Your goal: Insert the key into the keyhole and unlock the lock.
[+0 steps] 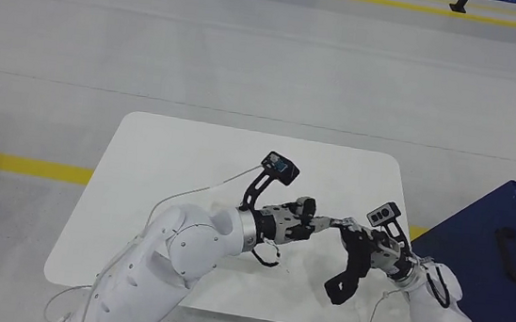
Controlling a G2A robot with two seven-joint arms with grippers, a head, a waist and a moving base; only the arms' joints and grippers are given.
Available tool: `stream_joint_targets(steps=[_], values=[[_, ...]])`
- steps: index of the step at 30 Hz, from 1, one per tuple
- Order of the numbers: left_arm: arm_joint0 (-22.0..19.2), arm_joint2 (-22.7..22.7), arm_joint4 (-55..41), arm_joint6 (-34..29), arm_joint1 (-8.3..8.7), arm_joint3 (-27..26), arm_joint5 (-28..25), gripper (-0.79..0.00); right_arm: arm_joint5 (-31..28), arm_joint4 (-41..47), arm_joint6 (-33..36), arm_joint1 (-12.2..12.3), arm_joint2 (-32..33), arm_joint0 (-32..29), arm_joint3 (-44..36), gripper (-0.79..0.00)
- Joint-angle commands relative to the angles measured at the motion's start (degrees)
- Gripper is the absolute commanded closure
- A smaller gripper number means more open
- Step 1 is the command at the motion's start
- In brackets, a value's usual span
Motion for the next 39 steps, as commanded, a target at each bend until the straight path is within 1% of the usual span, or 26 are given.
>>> stream_joint_targets(steps=[1,3,4,10,14,17,28,39], values=[[-0.1,-0.1,0.3,-0.2,0.02,-0.1,0.0,-0.095,0.7,0.2,-0.1,0.0,0.0,0.2,0.3,0.000],[-0.1,-0.1,0.2,-0.6,0.02,-0.1,-0.2,-0.068,1.6,0.5,0.0,0.0,-0.2,0.4,0.5,0.000],[-0.3,-0.1,0.5,-1.0,0.03,-0.1,-0.3,0.000,1.9,0.5,0.1,0.0,-0.2,0.5,0.6,0.000],[-0.4,0.0,0.9,-1.3,0.01,0.0,-0.6,0.000,2.7,0.7,0.2,-0.1,-0.4,0.8,0.6,0.000],[-0.9,0.2,4.0,-0.6,0.06,-0.1,-1.1,0.000,3.6,0.9,0.5,-0.1,-0.6,0.8,0.5,0.000],[-0.9,0.6,6.0,-0.3,0.14,-0.3,-2.5,0.000,4.9,1.2,1.1,-0.1,-0.8,0.9,0.7,0.000],[-0.3,0.5,12.7,-0.1,0.89,-2.3,-12.0,0.000,10.3,1.2,2.8,0.0,-1.6,2.1,1.9,0.000],[0.4,-0.7,13.5,0.1,1.08,-2.5,-11.1,0.000,10.4,0.9,2.8,0.2,-1.2,2.6,1.7,0.000]])
